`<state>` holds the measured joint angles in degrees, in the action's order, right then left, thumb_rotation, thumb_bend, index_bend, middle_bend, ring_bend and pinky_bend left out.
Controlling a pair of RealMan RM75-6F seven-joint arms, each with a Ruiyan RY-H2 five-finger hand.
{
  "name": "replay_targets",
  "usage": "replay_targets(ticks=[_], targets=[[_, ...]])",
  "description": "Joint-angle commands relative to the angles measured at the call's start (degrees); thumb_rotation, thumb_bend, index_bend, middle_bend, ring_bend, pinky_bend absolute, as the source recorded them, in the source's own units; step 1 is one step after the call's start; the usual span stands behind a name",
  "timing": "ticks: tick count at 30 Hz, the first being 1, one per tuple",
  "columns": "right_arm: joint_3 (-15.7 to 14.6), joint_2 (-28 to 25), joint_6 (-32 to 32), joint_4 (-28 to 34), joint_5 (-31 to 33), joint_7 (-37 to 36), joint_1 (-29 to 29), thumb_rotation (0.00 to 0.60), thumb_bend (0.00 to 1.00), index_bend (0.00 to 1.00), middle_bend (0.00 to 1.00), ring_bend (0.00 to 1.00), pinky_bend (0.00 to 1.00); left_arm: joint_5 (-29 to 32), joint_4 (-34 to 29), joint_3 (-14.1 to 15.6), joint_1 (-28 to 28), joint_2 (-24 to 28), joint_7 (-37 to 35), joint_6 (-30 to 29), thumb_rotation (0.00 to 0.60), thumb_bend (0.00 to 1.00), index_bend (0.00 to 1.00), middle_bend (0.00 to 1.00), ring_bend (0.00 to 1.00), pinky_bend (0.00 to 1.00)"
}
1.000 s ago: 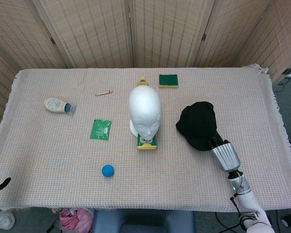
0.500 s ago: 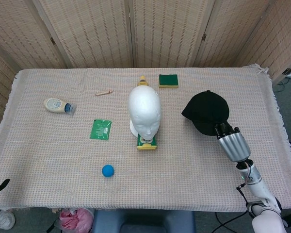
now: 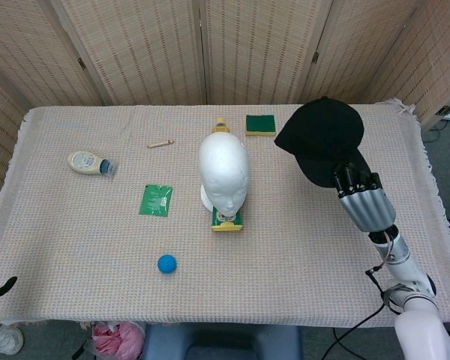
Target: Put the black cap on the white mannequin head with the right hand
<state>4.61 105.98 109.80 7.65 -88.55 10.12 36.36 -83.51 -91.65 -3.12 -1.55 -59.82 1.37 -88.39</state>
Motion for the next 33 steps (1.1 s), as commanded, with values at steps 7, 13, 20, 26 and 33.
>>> replay_targets(ticks=[7, 13, 20, 26, 33], targets=[[3.76, 2.16, 1.62, 4.54, 2.26, 1.90, 7.48, 0.600, 0.75, 1.00, 0.87, 0.81, 1.00, 0.32, 0.34, -0.13, -0.09, 0.17, -0.81, 0.48, 0.600, 0.18, 0.00, 0.00, 0.00, 0.17], [3.80, 4.29, 0.99, 5.35, 1.46, 3.74, 11.22, 0.600, 0.75, 1.00, 0.87, 0.81, 1.00, 0.39, 0.34, -0.16, -0.30, 0.21, -0.90, 0.96, 0.600, 0.18, 0.00, 0.00, 0.00, 0.17], [3.30, 7.13, -0.19, 6.44, -0.20, 8.34, 16.52, 0.600, 0.75, 1.00, 0.87, 0.81, 1.00, -0.24, 0.17, 0.01, -0.10, 0.53, -1.72, 0.54, 0.600, 0.18, 0.00, 0.00, 0.00, 0.17], [3.47, 9.24, -1.65, 8.09, -0.95, 14.52, 20.51, 0.600, 0.75, 1.00, 0.87, 0.81, 1.00, -0.81, 0.67, 0.28, 0.05, 1.26, -4.03, 0.58, 0.600, 0.18, 0.00, 0.00, 0.00, 0.17], [2.08, 11.09, -2.62, 10.54, -2.47, 19.46, 20.30, 0.600, 0.75, 1.00, 0.88, 0.81, 1.00, -1.46, 1.29, 0.51, 0.12, 1.80, -6.17, 0.57, 0.600, 0.18, 0.00, 0.00, 0.00, 0.17]])
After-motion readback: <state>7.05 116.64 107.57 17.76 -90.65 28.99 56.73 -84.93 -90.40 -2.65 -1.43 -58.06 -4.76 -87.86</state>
